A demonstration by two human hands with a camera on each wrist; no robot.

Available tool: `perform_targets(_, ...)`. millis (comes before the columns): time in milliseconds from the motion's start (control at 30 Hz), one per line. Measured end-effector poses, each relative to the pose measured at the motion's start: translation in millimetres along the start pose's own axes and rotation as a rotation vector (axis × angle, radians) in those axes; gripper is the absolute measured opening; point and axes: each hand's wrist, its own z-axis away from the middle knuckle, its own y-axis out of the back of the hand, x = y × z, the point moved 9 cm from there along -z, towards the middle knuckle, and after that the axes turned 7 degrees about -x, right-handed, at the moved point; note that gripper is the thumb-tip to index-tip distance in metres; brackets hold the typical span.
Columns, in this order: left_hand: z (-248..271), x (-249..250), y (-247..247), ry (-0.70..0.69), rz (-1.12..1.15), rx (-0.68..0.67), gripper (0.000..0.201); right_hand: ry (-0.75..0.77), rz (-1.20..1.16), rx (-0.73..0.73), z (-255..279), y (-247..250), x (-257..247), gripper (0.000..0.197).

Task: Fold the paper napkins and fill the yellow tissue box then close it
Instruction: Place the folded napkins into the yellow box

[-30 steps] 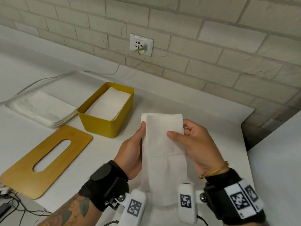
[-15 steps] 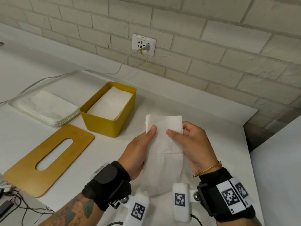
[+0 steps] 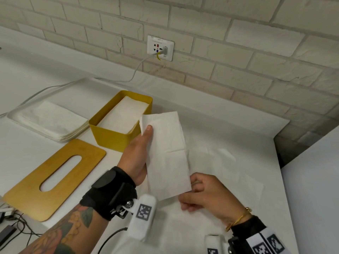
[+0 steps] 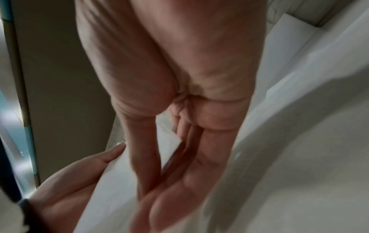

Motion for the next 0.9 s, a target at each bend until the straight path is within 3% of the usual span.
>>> perform_targets(100,3,-2,-1,0.015,-0.02,-0.019,0.036,0.101,-0.01,0.124,5,28,-19,0.064)
perform_targets(167,6,-7,-9,0.041,-0.046,-0.064,0.04,0.185,-0.089,0.125,3,35,-38,0.076)
perform_targets(333,13,-20,-35,0.122,-0.081,-0.231,0.043,0.223,-0.347,0.081,-11,20,-62,0.054)
perform_targets(467,18,-35,-32,0.181,-0.172,-0.299,0.046,0.207,-0.453,0.217,-20,24,-57,0.024)
perform_targets(667,30,-58,-20,0.265,-0.253,-0.378,0.036,0.226,-0.521,0.414,-20,57,-61,0.015)
perform_targets(900,33,-62,-8,0.328,-0.454,-0.473,0.049,0.297,-0.524,0.443,-15,86,-79,0.015)
